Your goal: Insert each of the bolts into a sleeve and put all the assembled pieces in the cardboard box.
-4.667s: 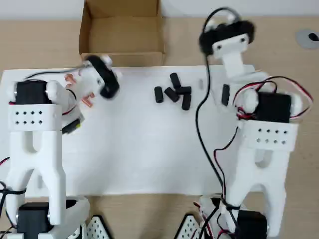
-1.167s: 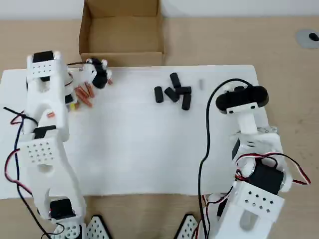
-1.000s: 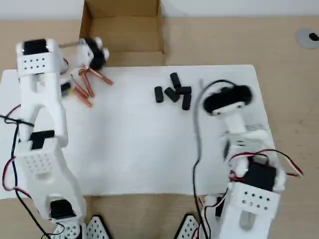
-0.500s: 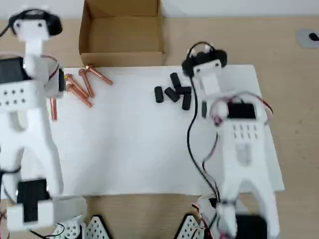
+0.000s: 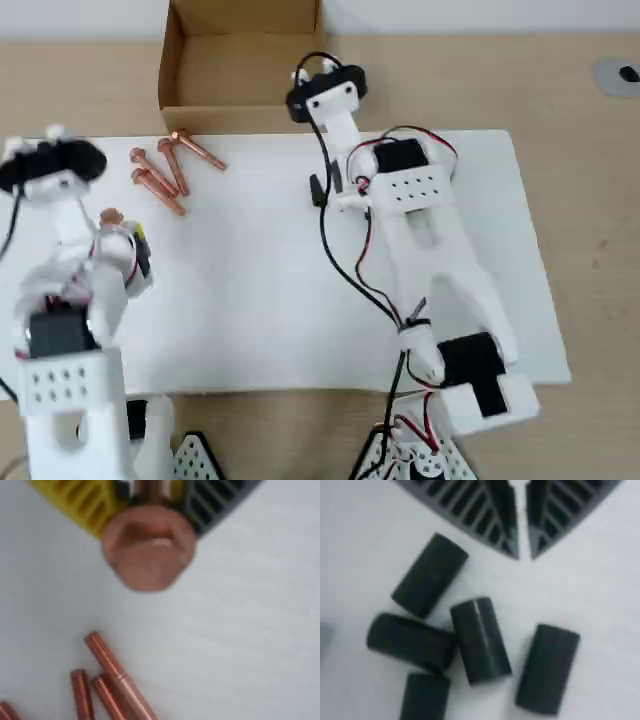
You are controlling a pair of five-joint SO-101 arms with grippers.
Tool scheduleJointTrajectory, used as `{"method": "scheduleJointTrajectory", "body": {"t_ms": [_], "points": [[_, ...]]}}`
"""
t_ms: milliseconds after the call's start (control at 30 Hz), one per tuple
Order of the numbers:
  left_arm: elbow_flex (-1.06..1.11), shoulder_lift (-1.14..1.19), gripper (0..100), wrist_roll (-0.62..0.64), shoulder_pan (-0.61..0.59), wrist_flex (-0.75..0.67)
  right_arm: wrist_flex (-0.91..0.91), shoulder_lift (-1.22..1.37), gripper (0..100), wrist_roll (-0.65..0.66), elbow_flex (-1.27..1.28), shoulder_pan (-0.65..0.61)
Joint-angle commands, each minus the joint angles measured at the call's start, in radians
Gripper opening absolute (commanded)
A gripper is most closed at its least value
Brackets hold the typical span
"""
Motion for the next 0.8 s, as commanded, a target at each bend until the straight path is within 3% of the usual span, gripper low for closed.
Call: {"method": "scheduleJointTrajectory", "body": {"t_ms": [0, 167, 233, 500, 767], "points": [[0.109, -0.159, 1, 0.005, -0.008, -0.091, -0.008, 0.042, 0.9, -0.025, -0.111, -0.013], [0.207, -0.260, 1, 0.002, -0.008, -0.164, -0.002, 0.142, 0.9, -0.316, -0.166, 0.058], [0.229, -0.272, 1, 0.002, -0.008, -0.164, -0.002, 0.173, 0.9, -0.377, -0.179, 0.077], [0.278, -0.274, 1, 0.002, -0.008, -0.164, 0.034, 0.202, 1.1, -0.384, -0.180, 0.099], [0.282, -0.274, 1, 0.060, -0.008, -0.115, 0.041, 0.243, 8.5, -0.377, -0.180, 0.153]]}}
